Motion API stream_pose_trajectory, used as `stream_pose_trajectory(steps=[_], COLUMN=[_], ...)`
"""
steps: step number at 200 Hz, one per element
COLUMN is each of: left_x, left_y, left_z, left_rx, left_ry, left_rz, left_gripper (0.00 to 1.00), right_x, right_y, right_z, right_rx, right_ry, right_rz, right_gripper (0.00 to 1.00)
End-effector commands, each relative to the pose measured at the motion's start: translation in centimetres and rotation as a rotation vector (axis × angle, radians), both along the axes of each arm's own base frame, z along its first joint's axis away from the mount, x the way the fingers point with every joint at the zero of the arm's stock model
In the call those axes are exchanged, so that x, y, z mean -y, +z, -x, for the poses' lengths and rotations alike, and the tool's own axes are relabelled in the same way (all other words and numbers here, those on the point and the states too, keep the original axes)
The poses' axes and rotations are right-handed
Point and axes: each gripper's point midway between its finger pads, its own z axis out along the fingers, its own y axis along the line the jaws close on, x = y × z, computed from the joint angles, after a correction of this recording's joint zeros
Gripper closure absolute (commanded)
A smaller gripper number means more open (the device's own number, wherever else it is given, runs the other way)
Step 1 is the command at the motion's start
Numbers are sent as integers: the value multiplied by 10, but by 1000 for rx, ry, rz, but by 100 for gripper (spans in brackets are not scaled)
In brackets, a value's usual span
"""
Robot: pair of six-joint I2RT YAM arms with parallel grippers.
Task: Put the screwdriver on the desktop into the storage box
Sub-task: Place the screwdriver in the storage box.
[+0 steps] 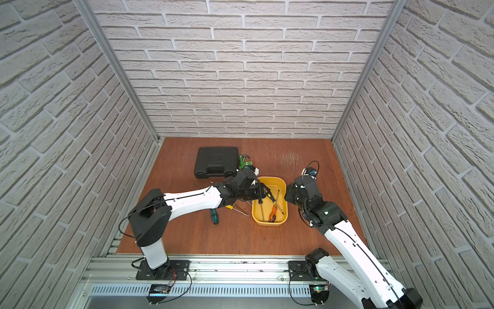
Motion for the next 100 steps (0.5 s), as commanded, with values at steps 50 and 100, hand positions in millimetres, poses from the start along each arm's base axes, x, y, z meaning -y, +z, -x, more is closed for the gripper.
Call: stream_pose_trajectory(steps=[50, 100], left_x=[-117, -222], left_y=[99, 69], left_z=[-4, 9], left_rx=[382, 304], left_ry=[114, 342], left_rz=[-246, -288], left_gripper=[57, 56], right_x=[-20, -66], right_y=[-1, -7], right_z=[-11, -24], right_rx=[-4, -39], right_ry=[88, 249], right_rz=[-41, -118], right_gripper=[53, 53])
